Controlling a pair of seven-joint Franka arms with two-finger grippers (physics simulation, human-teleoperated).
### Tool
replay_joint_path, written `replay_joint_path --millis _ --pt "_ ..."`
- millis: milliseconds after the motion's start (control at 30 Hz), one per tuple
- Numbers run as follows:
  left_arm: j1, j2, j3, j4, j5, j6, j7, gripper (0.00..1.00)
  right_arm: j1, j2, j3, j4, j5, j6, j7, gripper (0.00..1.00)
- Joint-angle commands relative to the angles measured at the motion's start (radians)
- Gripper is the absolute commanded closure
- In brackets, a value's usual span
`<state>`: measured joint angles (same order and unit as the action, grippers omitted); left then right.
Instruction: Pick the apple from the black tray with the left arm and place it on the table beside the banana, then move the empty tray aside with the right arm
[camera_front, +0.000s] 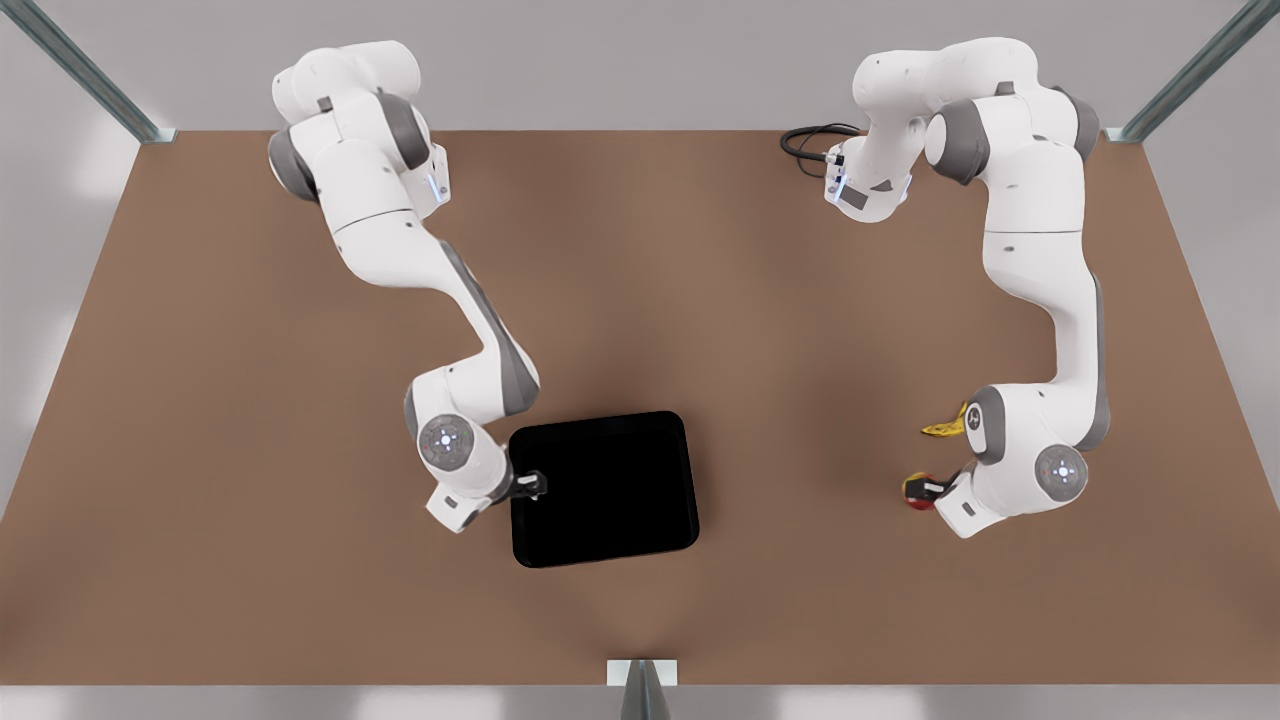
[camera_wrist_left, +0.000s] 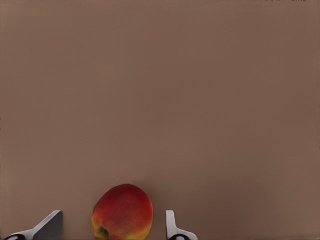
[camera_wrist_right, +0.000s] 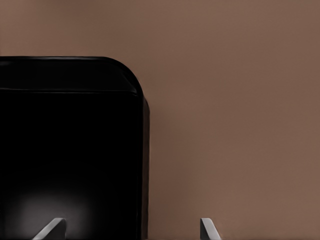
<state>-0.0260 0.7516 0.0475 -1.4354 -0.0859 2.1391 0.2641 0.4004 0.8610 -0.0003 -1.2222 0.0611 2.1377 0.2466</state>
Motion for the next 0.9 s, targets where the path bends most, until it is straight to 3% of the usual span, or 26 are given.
replay_joint_path --millis 0,33,100,133,167,200,333,433,500,533,867 --pt "0.008 -0.001 0.0 0.007 -0.002 0.051 0.351 0.0 0.0 0.007 0.0 -0.013 0.077 0.042 0.065 0.0" --pt "0.012 -0.004 0.0 0.032 -0.002 0.027 0.336 0.0 0.0 0.007 0.002 -0.025 0.086 0.041 0.065 0.0" --pt "0.014 -0.015 -0.008 0.28 -0.009 -0.333 0.061 0.0 0.0 0.009 0.012 -0.04 0.108 0.039 0.053 0.0" --pt "-0.006 -0.093 -0.044 0.319 -0.023 -0.494 -0.124 0.0 -0.002 0.009 0.013 -0.054 0.109 0.039 0.045 0.0" --pt "-0.006 -0.259 -0.058 0.253 -0.023 -0.59 -0.197 0.0 -0.009 0.01 0.014 -0.06 0.12 0.041 0.03 0.0" --pt "-0.026 -0.529 -0.06 -0.201 -0.014 -0.236 -0.194 0.0 -0.014 0.024 0.014 -0.062 0.12 0.042 0.022 0.0" --pt "-0.032 -0.491 -0.101 -0.103 -0.009 -0.338 -0.207 0.0 -0.023 0.036 0.014 -0.06 0.121 0.042 0.008 0.05" --pt "-0.025 -0.494 -0.101 -0.105 -0.012 -0.433 -0.21 0.0 -0.023 0.036 0.014 -0.06 0.123 0.042 0.01 0.25" --pt "-0.023 -0.492 -0.089 -0.112 -0.021 -0.525 -0.25 0.0 -0.023 0.036 0.017 -0.06 0.123 0.041 0.008 0.46" --pt "-0.023 -0.491 -0.089 -0.115 -0.021 -0.525 -0.27 0.0 -0.025 0.036 0.019 -0.06 0.123 0.041 0.008 0.5" --pt "-0.025 -0.491 -0.09 -0.126 -0.017 -0.527 -0.315 0.0 -0.026 0.033 0.019 -0.059 0.123 0.031 0.002 0.74"
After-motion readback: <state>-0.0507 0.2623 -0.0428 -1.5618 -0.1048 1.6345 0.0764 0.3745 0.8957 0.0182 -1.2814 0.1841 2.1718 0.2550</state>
